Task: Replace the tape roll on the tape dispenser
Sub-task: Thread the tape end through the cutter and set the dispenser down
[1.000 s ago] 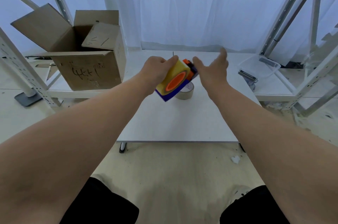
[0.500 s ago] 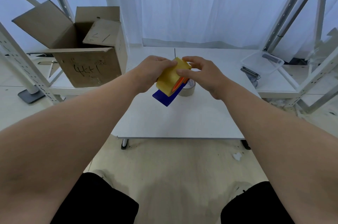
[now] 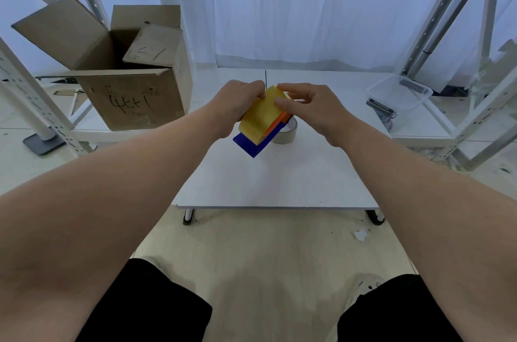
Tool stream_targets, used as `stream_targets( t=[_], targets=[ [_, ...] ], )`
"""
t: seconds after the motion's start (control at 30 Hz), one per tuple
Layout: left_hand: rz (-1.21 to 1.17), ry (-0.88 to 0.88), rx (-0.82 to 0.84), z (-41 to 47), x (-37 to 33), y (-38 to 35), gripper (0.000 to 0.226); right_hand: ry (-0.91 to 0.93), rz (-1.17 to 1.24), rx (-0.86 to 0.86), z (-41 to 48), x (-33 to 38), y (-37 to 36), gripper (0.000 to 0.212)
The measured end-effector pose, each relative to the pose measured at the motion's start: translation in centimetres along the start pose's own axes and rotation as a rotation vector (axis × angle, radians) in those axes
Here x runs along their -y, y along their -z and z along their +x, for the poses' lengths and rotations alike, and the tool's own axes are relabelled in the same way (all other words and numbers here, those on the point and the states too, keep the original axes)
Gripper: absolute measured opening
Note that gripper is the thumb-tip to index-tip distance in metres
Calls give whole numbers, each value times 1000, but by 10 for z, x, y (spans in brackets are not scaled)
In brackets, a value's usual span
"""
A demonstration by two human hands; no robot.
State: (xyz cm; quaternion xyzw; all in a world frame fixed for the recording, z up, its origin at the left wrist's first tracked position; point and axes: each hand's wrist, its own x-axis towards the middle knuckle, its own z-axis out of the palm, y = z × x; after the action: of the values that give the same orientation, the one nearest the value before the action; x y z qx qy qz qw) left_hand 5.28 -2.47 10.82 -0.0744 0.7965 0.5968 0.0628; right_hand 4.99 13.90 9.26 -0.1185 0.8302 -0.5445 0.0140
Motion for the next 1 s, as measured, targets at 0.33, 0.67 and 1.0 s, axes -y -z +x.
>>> stream_targets(
  t=[0.33, 0.67, 1.0],
  targets=[
    [132, -69, 175, 2, 4, 8, 41, -55, 44, -21, 1, 2, -4, 43],
    [495, -281, 301, -8, 3, 15, 38, -123, -10, 0, 1, 3, -4, 13],
    [492, -280, 325, -9, 2, 15, 35, -126, -9, 27, -1, -1, 1, 10]
  ],
)
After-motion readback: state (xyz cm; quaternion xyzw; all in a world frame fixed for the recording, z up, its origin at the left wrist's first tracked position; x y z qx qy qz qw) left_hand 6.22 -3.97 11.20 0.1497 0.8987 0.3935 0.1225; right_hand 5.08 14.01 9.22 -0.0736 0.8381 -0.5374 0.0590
